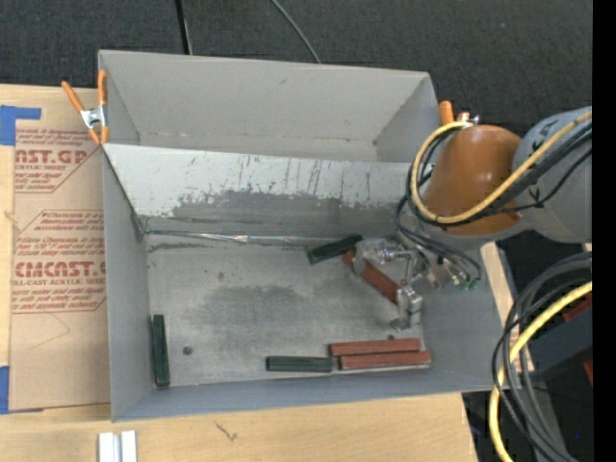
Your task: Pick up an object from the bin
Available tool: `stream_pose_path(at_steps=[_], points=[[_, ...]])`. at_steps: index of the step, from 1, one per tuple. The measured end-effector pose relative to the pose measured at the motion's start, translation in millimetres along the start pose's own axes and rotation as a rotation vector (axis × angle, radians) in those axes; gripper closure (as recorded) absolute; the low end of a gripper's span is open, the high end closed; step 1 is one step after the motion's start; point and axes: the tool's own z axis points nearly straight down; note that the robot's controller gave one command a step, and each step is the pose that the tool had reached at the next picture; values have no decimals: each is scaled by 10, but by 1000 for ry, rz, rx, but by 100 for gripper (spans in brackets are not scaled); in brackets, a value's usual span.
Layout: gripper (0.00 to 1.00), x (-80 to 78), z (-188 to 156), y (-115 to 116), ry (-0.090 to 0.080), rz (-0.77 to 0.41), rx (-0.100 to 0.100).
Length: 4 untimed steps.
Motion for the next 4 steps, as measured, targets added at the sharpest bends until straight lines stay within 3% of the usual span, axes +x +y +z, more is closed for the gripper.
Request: stream_pose_path(at_steps=[1,2,3,4], points=[[0,83,-346,-353,-5,5,6],[0,-20,-151,-480,-10,-20,10],[100,121,167,-405,-5,141,4],[100,121,167,-405,-5,141,4]])
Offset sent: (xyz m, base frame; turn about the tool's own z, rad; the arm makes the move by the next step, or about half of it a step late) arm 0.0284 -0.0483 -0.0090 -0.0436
